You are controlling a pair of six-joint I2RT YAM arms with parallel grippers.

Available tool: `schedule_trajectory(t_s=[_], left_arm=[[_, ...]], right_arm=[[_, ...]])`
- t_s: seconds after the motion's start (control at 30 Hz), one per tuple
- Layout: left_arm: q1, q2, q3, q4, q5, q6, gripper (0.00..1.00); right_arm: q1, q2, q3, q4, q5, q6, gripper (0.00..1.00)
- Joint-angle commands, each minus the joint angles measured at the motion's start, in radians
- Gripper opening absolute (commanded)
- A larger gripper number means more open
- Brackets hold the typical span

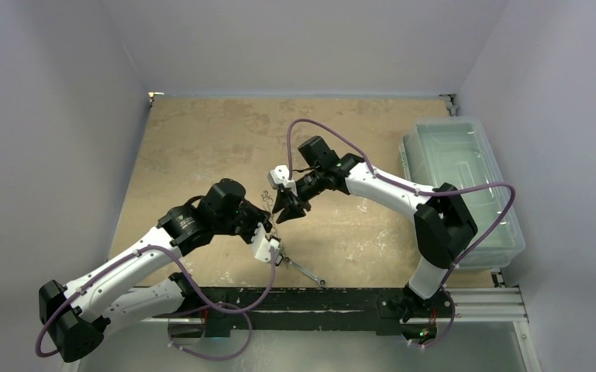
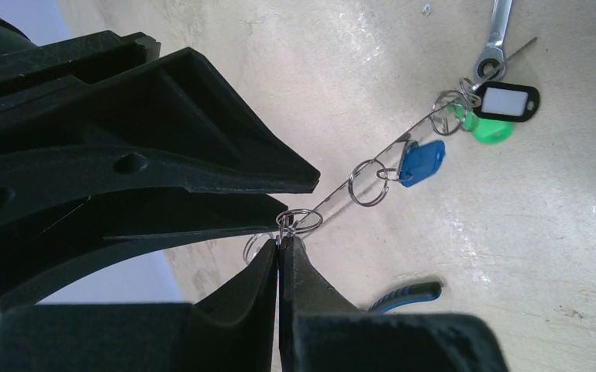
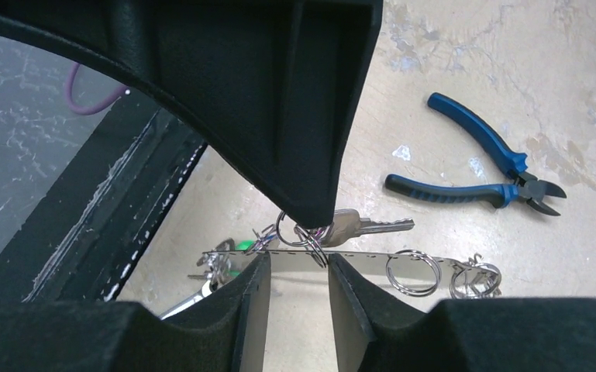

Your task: Remove the keys from the keyring

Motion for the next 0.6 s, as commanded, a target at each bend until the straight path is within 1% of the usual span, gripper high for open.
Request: schedule_trajectory(t_s=[0.0,0.43,0.57], left_arm=[[-0.001,-0.005,0.038,0.045,0.035,-0.001,0.00],[0.000,0.010,0.057,0.046,0.017,-0.010,0.00],[-0.001,0.008,0.057,0.056,0.014,-0.024,0.00]], right_arm=[[0.011,-0.011,0.033,-0.013,0.006,-0.031,0.35],[0.022,0.002,0.083,-0.056,-0.017,-0.049,0.29],[0.026,0.001,0.070,-0.048,-0.009,-0.048,0.21]])
